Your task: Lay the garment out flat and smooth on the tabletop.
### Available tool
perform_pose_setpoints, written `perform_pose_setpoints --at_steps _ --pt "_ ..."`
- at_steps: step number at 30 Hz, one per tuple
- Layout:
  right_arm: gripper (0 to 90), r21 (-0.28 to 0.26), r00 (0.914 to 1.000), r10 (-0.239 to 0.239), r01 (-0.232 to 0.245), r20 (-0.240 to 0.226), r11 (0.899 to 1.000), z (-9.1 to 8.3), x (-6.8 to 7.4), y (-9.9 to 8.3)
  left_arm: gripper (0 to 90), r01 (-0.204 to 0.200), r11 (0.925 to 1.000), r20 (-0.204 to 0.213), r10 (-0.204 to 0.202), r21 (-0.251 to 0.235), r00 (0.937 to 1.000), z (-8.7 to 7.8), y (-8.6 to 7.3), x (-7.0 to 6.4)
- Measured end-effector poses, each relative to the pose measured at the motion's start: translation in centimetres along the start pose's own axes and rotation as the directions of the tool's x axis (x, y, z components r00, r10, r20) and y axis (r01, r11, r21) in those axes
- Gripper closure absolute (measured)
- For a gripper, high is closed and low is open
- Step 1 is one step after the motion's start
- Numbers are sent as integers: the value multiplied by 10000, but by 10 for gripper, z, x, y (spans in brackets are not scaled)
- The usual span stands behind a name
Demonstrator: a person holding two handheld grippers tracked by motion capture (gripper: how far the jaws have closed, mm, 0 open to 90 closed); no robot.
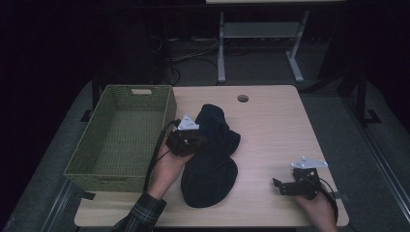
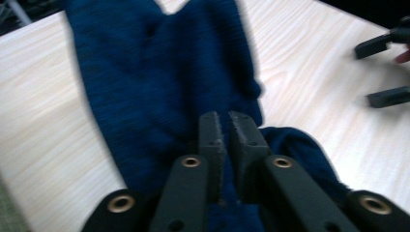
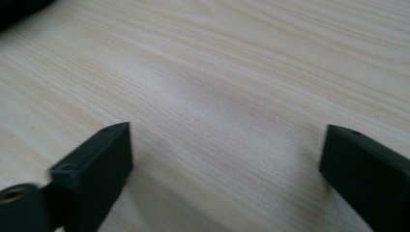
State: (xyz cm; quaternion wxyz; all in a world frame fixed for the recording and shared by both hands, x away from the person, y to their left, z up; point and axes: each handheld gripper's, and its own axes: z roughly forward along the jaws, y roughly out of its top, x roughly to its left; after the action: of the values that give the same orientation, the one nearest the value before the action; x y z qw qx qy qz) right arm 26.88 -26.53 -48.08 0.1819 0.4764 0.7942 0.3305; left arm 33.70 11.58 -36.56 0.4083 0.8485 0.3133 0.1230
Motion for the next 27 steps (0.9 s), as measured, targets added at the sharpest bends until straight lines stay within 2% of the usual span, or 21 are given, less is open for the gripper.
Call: perform_pose_setpoints --at_steps 2,8,13,16,23,27 --pt "135 133 10000 20 -19 -68 9999 -2 1 3 752 -53 10000 -5 53 -79 10000 -1 -2 -1" --pt "140 40 9993 20 -18 -373 10000 -5 4 10 576 -94 9995 229 101 -294 9997 -7 -4 1" --pt "147 -133 9966 -35 24 -823 9999 -8 7 19 417 -83 9991 445 101 -408 9990 -13 -7 4" --pt "165 -219 9945 -95 73 -1043 9997 -7 11 28 369 -145 9985 597 176 -527 9981 -17 -9 6" --pt "216 -308 9856 -499 455 -1616 9985 3 24 50 295 37 9984 923 15 -557 9957 -16 -13 13" --pt "248 -313 9803 -747 702 -1830 9970 10 34 61 290 13 9982 907 42 -607 9959 -17 -12 14"
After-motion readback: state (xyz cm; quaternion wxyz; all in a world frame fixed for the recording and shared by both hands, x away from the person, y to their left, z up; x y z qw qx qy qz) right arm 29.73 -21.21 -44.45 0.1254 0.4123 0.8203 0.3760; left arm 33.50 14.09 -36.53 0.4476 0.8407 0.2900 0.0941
